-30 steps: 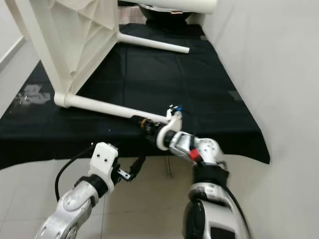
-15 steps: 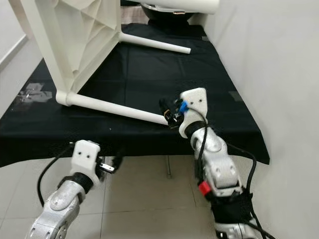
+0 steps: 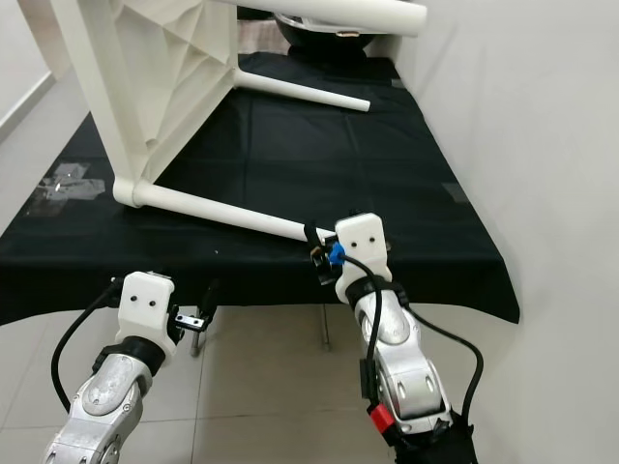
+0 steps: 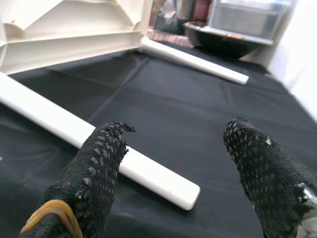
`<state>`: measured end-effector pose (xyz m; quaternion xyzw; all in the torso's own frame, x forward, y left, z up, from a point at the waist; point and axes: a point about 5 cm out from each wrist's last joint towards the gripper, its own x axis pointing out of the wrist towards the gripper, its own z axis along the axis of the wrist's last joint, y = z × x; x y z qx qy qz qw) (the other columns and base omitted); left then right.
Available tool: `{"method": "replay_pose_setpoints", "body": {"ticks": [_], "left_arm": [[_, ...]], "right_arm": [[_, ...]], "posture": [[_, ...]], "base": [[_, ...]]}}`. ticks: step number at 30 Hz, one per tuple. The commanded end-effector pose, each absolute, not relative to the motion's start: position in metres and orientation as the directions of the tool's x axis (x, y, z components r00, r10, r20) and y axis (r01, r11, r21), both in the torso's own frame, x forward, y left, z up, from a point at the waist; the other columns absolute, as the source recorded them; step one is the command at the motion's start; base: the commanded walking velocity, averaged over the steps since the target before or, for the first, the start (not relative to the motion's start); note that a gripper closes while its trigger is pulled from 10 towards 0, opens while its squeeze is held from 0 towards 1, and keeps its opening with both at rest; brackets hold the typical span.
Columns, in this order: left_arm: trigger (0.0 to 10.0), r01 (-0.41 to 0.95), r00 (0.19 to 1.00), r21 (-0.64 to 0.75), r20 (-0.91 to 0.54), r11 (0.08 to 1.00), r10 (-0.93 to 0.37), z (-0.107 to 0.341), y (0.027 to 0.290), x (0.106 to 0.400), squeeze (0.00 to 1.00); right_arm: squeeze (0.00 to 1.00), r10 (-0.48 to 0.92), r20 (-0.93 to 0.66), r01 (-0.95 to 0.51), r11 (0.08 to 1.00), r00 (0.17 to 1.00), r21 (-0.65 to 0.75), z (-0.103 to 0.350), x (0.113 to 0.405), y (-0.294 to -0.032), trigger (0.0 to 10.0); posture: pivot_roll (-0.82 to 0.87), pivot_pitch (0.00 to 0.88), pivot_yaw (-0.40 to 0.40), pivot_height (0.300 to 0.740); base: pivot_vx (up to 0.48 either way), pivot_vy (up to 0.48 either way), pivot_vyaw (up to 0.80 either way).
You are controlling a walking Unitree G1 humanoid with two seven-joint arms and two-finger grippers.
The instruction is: Building children table
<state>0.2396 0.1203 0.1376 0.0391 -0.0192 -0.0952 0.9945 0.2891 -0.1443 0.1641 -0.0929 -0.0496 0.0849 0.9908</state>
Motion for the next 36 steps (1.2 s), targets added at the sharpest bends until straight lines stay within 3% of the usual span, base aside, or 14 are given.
{"method": "replay_pose_setpoints", "body": {"ticks": [1, 24, 36], "left_arm": [[10.0, 0.192, 0.980, 0.079, 0.034, 0.978, -0.196, 0.137, 0.120, 0.241, 0.00], [10.0, 0.206, 0.976, 0.090, 0.048, 0.974, -0.211, 0.140, 0.118, 0.242, 0.00], [10.0, 0.190, 0.980, 0.082, 0.037, 0.978, -0.194, 0.139, 0.119, 0.244, 0.00]], "right_arm": [[0.00, 0.165, 0.072, -0.147, 0.966, 0.984, -0.211, 0.156, 0.287, -0.145, 10.0], [0.00, 0.154, 0.117, -0.129, 0.971, 0.981, -0.199, 0.159, 0.289, -0.141, 10.0], [0.00, 0.135, 0.142, -0.104, 0.973, 0.981, -0.206, 0.166, 0.293, -0.143, 10.0]], "posture": [[0.10, 0.047, -0.064, 0.740], [0.10, 0.049, -0.064, 0.740], [0.10, 0.053, -0.062, 0.740]], "base": [[0.326, 0.000, 0.00], [0.326, 0.000, 0.00], [0.000, 0.000, 0.00]]}}
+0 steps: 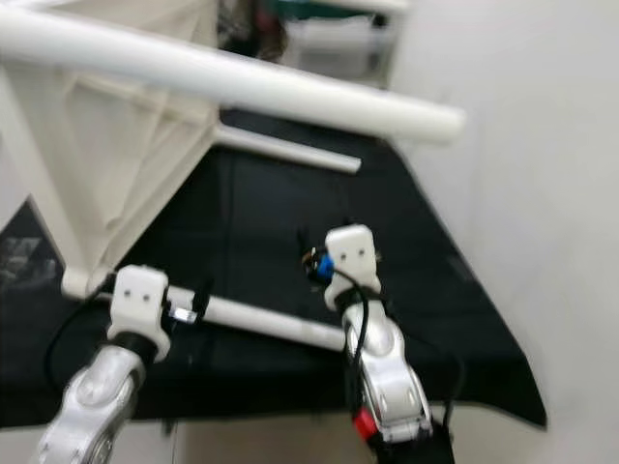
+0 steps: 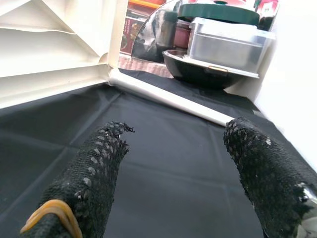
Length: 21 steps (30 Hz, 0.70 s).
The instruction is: Building children table
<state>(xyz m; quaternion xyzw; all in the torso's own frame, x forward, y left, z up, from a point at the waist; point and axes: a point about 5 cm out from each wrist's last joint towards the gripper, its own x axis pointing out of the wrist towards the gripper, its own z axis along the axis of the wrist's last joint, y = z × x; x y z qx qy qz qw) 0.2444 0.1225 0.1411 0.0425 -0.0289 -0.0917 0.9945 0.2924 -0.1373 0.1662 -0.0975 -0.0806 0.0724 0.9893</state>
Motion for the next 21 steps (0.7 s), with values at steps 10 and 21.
{"method": "replay_pose_setpoints", "body": {"ticks": [10, 21], "left_arm": [[10.0, 0.095, 0.990, 0.150, 0.094, 0.984, -0.110, 0.156, 0.157, 0.269, 0.00], [10.0, 0.062, 0.986, 0.196, 0.138, 0.979, -0.090, 0.173, 0.182, 0.292, 0.00]], "right_arm": [[0.00, -0.012, 0.554, 0.406, 0.694, 0.833, -0.595, 0.243, 0.284, -0.170, 10.0], [0.00, 0.004, 0.587, 0.509, 0.494, 0.810, -0.705, 0.228, 0.272, -0.169, 10.0]], "posture": [[0.08, 0.054, -0.063, 0.740], [0.08, 0.051, -0.057, 0.740]], "base": [[0.000, 0.000, 0.00], [0.000, 0.000, 0.00]]}}
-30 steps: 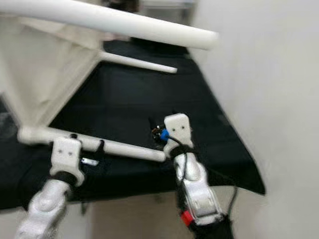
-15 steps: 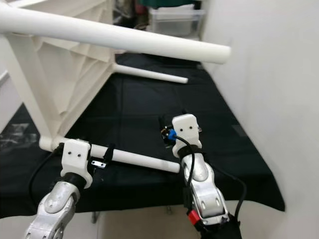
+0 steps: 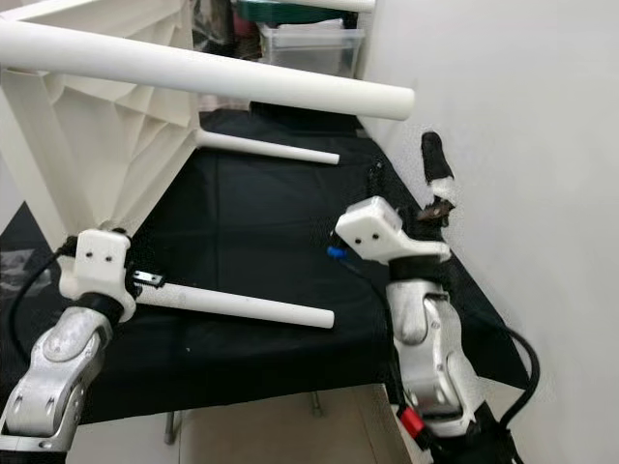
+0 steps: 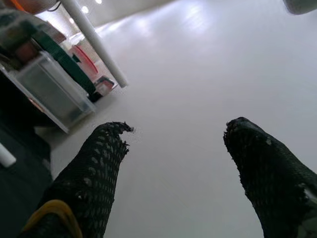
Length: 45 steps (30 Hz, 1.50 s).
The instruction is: Building children table
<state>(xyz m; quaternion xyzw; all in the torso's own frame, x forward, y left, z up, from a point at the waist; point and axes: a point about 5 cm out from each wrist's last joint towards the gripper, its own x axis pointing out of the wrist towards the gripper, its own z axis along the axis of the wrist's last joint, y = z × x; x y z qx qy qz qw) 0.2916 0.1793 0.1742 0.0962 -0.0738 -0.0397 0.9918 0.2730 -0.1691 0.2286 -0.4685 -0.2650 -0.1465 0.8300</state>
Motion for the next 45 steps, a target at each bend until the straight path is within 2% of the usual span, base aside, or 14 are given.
{"method": "replay_pose_setpoints", "body": {"ticks": [1, 2, 3, 5, 7, 10, 12, 20, 27, 32, 45], "left_arm": [[10.0, 0.057, 0.985, 0.208, 0.149, 0.976, -0.089, 0.178, 0.185, 0.298, 0.00], [10.0, 0.054, 0.984, 0.215, 0.154, 0.975, -0.089, 0.180, 0.186, 0.302, 0.00], [10.0, 0.054, 0.983, 0.218, 0.161, 0.974, -0.091, 0.183, 0.186, 0.305, 0.00], [10.0, 0.054, 0.983, 0.218, 0.161, 0.974, -0.091, 0.183, 0.186, 0.305, 0.00], [10.0, 0.056, 0.982, 0.217, 0.165, 0.975, -0.093, 0.185, 0.185, 0.310, 0.00], [10.0, 0.058, 0.982, 0.213, 0.163, 0.975, -0.094, 0.185, 0.184, 0.311, 0.00], [10.0, 0.073, 0.982, 0.205, 0.156, 0.976, -0.106, 0.181, 0.180, 0.314, 0.00], [10.0, 0.106, 0.983, 0.186, 0.126, 0.977, -0.131, 0.170, 0.173, 0.321, 0.00], [10.0, 0.118, 0.983, 0.154, 0.122, 0.981, -0.137, 0.165, 0.167, 0.322, 0.00], [10.0, 0.097, 0.984, 0.154, 0.135, 0.983, -0.118, 0.166, 0.168, 0.321, 0.00], [10.0, 0.089, 0.984, 0.148, 0.137, 0.985, -0.110, 0.163, 0.171, 0.315, 0.00]], "right_arm": [[0.00, 0.000, 0.594, 0.533, 0.443, 0.804, -0.721, 0.218, 0.269, -0.165, 10.0], [0.00, -0.002, 0.601, 0.548, 0.414, 0.799, -0.727, 0.213, 0.267, -0.163, 10.0], [0.00, 0.006, 0.658, 0.602, 0.397, 0.753, -0.693, 0.213, 0.258, -0.157, 10.0], [0.00, 0.006, 0.658, 0.602, 0.397, 0.753, -0.693, 0.213, 0.258, -0.157, 10.0], [0.00, 0.033, 0.752, 0.688, 0.377, 0.659, -0.620, 0.227, 0.245, -0.147, 10.0], [0.00, 0.046, 0.782, 0.721, 0.356, 0.622, -0.595, 0.235, 0.242, -0.142, 10.0], [0.00, 0.083, 0.828, 0.769, 0.332, 0.554, -0.547, 0.251, 0.239, -0.132, 10.0], [0.00, 0.134, 0.895, 0.834, 0.325, 0.426, -0.446, 0.270, 0.232, -0.108, 10.0], [0.00, 0.180, 0.886, 0.832, 0.303, 0.428, -0.464, 0.269, 0.244, -0.096, 10.0], [0.00, 0.176, 0.878, 0.829, 0.288, 0.446, -0.479, 0.272, 0.260, -0.096, 10.0], [0.00, 0.176, 0.882, 0.846, 0.251, 0.437, -0.470, 0.283, 0.274, -0.092, 10.0]], "posture": [[0.07, 0.061, -0.054, 0.740], [0.07, 0.061, -0.054, 0.740], [0.07, 0.070, -0.048, 0.740], [0.07, 0.070, -0.048, 0.740], [0.07, 0.068, -0.047, 0.740], [0.06, 0.067, -0.036, 0.740], [0.07, 0.069, -0.028, 0.740], [0.06, 0.065, -0.005, 0.740], [0.05, 0.064, -0.011, 0.740], [0.06, 0.063, -0.027, 0.740], [0.05, 0.073, -0.038, 0.740]], "base": [[0.000, 0.000, 0.00], [0.000, 0.000, 0.00], [0.000, 0.000, 0.00], [0.000, 0.000, 0.00], [0.000, 0.000, 0.00], [0.000, 0.000, 0.00], [0.000, 0.000, 0.00], [0.000, 0.000, 0.00], [0.000, 0.000, 0.00], [0.000, 0.000, 0.00], [0.000, 0.000, 0.00]]}}
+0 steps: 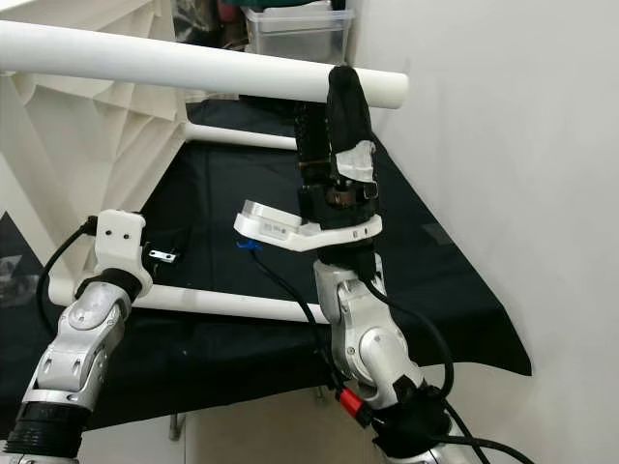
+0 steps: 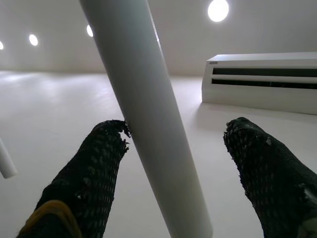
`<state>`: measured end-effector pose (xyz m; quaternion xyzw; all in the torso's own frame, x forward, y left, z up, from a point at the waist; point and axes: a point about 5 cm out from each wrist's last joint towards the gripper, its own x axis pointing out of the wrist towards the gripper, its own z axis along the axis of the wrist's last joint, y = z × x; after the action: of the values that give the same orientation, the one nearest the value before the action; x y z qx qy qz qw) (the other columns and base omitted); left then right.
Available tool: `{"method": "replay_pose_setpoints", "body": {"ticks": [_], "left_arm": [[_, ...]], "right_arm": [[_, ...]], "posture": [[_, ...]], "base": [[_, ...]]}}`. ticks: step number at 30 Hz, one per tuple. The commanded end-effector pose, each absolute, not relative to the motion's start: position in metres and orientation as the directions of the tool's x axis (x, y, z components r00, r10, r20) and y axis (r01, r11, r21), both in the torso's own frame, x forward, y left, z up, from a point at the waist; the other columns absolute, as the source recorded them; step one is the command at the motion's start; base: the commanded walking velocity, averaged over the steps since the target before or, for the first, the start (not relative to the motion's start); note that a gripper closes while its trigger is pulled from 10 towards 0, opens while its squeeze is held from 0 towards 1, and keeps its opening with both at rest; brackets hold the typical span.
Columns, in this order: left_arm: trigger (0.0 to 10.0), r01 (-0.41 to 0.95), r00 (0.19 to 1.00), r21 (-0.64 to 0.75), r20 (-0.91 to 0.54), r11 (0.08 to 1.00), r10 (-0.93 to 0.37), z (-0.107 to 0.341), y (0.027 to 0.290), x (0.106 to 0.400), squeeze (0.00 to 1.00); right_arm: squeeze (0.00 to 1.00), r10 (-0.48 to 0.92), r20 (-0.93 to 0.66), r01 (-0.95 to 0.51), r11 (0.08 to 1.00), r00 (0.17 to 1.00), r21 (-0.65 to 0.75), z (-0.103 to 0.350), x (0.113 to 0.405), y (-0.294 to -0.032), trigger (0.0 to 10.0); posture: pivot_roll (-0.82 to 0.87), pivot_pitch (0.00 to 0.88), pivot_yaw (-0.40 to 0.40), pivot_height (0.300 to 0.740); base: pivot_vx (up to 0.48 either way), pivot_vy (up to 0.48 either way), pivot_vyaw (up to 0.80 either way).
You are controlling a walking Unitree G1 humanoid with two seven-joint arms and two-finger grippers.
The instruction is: Building children table
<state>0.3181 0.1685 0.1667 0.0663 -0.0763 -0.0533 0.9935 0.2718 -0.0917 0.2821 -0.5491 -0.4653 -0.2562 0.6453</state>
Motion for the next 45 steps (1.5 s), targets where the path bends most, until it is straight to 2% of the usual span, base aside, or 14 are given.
{"method": "replay_pose_setpoints", "body": {"ticks": [1, 5, 7, 12, 16, 19, 25, 26, 27, 36, 45], "left_arm": [[10.0, 0.089, 0.984, 0.148, 0.137, 0.985, -0.110, 0.163, 0.171, 0.315, 0.00], [10.0, 0.097, 0.986, 0.136, 0.125, 0.986, -0.114, 0.157, 0.168, 0.308, 0.00], [10.0, 0.067, 0.989, 0.102, 0.123, 0.993, -0.080, 0.157, 0.171, 0.305, 0.00], [10.0, 0.062, 0.988, 0.116, 0.132, 0.991, -0.077, 0.159, 0.173, 0.303, 0.00], [10.0, 0.019, 0.991, 0.141, 0.131, 0.990, -0.038, 0.159, 0.182, 0.303, 0.00], [10.0, -0.047, 0.993, 0.111, 0.112, 0.993, 0.035, 0.157, 0.200, 0.304, 0.00], [10.0, -0.080, 0.991, 0.140, 0.121, 0.987, 0.063, 0.161, 0.211, 0.303, 0.00], [10.0, -0.090, 0.989, 0.150, 0.126, 0.985, 0.071, 0.163, 0.213, 0.302, 0.00], [10.0, -0.098, 0.988, 0.157, 0.131, 0.983, 0.078, 0.164, 0.214, 0.301, 0.00], [10.0, -0.155, 0.985, 0.177, 0.102, 0.972, 0.139, 0.155, 0.223, 0.295, 0.00], [10.0, -0.202, 0.977, 0.103, -0.049, 0.974, 0.207, 0.104, 0.236, 0.292, 0.00]], "right_arm": [[0.00, 0.176, 0.882, 0.846, 0.251, 0.437, -0.470, 0.283, 0.274, -0.092, 10.0], [0.00, 0.177, 0.877, 0.842, 0.250, 0.446, -0.479, 0.287, 0.282, -0.090, 10.0], [0.00, 0.186, 0.884, 0.841, 0.273, 0.429, -0.466, 0.291, 0.286, -0.082, 10.0], [0.00, 0.187, 0.892, 0.841, 0.298, 0.412, -0.451, 0.296, 0.289, -0.077, 10.0], [0.00, 0.178, 0.897, 0.842, 0.312, 0.404, -0.440, 0.301, 0.291, -0.074, 10.0], [0.00, 0.153, 0.903, 0.845, 0.318, 0.401, -0.429, 0.305, 0.294, -0.073, 10.0], [0.00, 0.140, 0.905, 0.845, 0.324, 0.401, -0.425, 0.307, 0.297, -0.073, 10.0], [0.00, 0.138, 0.904, 0.843, 0.328, 0.404, -0.427, 0.307, 0.298, -0.073, 4.8], [0.00, 0.141, 0.902, 0.839, 0.332, 0.409, -0.432, 0.306, 0.299, -0.073, 0.0], [0.00, 0.144, 0.894, 0.831, 0.332, 0.424, -0.447, 0.305, 0.307, -0.075, 0.0], [0.00, 0.124, 0.891, 0.827, 0.335, 0.437, -0.452, 0.310, 0.315, -0.081, 0.0]], "posture": [[0.05, 0.073, -0.038, 0.740], [0.05, 0.081, -0.043, 0.740], [0.05, 0.085, -0.047, 0.740], [0.06, 0.081, -0.056, 0.740], [0.06, 0.085, -0.055, 0.740], [0.06, 0.092, -0.053, 0.740], [0.07, 0.098, -0.060, 0.740], [0.07, 0.098, -0.060, 0.740], [0.07, 0.098, -0.062, 0.740], [0.07, 0.102, -0.055, 0.740], [0.06, 0.104, -0.049, 0.740]], "base": [[0.000, 0.000, 0.00], [0.000, 0.000, 0.00], [0.000, 0.000, 0.00], [0.000, 0.000, 0.00], [0.000, 0.000, 0.00], [0.000, 0.000, 0.00], [0.000, 0.000, 0.00], [0.000, 0.000, 0.00], [0.000, 0.000, 0.00], [0.000, 0.000, 0.00], [0.000, 0.000, 0.00]]}}
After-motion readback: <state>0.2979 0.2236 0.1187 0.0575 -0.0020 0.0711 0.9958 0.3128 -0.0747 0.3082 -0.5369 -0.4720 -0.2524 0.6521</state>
